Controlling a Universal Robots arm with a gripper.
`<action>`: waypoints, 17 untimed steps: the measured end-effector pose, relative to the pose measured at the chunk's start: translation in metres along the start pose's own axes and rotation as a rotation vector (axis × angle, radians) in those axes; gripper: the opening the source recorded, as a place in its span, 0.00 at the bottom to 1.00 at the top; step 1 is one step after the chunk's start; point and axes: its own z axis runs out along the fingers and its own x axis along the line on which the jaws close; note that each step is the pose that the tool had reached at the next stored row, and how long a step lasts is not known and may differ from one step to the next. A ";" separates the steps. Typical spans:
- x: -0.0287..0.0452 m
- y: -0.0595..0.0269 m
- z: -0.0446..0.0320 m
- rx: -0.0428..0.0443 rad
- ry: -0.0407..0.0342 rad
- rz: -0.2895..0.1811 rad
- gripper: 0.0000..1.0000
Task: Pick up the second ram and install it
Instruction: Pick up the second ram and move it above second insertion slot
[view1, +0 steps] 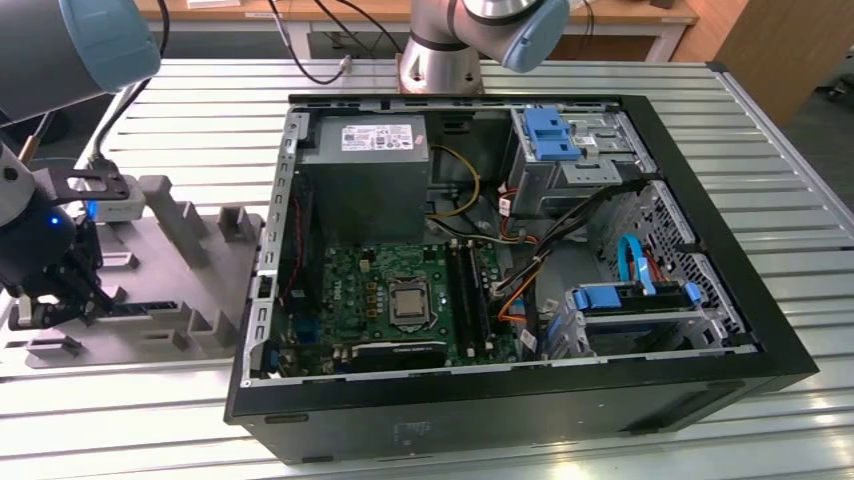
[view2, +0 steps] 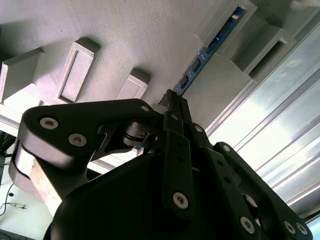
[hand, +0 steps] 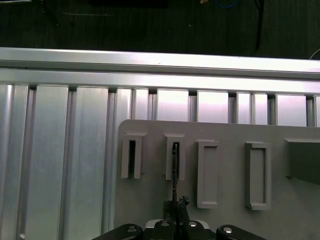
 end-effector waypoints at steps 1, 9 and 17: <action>0.0000 0.0000 0.0000 0.0000 0.0000 0.000 0.13; 0.0000 0.0000 0.0000 0.0004 -0.0006 0.014 0.13; -0.0002 0.0004 -0.0072 0.0006 -0.0009 0.019 0.13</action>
